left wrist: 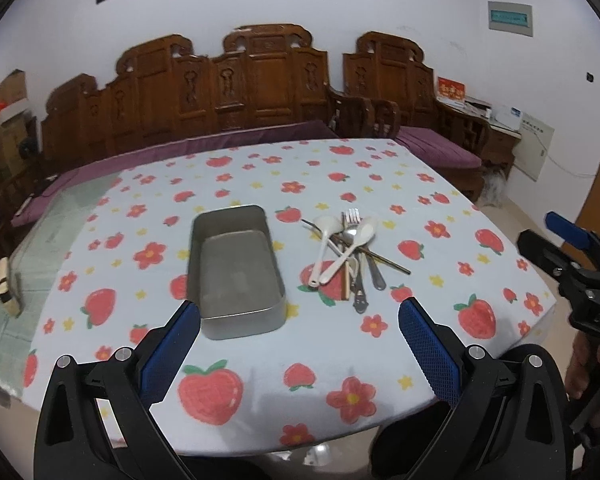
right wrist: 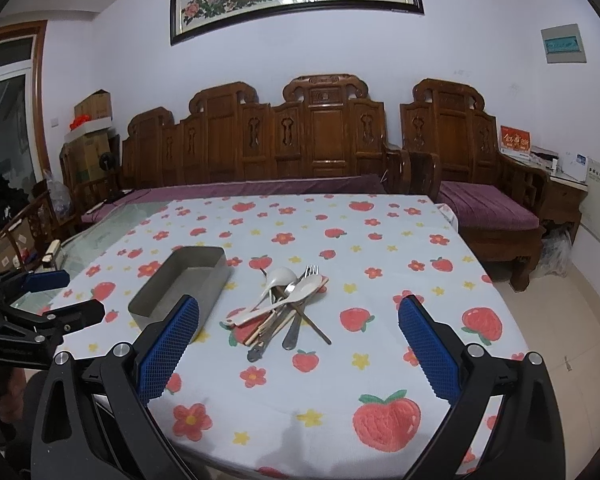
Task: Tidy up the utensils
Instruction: 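Move the left gripper to the white plastic spoon and grasp it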
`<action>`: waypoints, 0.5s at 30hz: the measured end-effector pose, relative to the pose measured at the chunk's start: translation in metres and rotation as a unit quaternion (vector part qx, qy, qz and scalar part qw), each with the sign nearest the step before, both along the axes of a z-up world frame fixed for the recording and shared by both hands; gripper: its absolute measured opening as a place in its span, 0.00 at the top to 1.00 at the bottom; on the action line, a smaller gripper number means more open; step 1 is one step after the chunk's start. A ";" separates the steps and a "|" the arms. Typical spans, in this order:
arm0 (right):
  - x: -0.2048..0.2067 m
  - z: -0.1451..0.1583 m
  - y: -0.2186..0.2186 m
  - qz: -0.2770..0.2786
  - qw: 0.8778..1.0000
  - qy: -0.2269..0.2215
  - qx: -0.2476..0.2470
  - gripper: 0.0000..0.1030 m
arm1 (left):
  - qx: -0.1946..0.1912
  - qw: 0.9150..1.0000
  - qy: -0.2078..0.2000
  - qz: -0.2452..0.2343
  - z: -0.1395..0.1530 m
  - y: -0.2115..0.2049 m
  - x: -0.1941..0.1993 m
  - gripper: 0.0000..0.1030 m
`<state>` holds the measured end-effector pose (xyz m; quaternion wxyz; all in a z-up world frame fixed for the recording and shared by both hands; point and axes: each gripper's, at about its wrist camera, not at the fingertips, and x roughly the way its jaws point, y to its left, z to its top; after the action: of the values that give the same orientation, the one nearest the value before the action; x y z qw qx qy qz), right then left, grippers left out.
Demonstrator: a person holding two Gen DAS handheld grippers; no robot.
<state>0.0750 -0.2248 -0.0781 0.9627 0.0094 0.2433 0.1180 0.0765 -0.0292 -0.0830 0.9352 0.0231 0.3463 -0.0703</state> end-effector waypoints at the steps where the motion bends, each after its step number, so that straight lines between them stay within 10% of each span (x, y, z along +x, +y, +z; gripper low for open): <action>1: 0.004 -0.004 -0.001 0.002 1.000 0.003 0.000 0.02 | 0.003 1.000 0.000 -0.004 -0.002 -0.002 0.003 0.07; 15: 0.076 -0.052 -0.002 0.004 0.999 0.050 -0.015 0.07 | 0.034 0.998 0.027 -0.048 -0.033 -0.014 0.063 0.07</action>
<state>0.1507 -0.2270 -0.1298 0.9487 -0.0004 0.2934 0.1178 0.1399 -0.0434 -0.1155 0.9198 0.0695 0.3720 -0.1040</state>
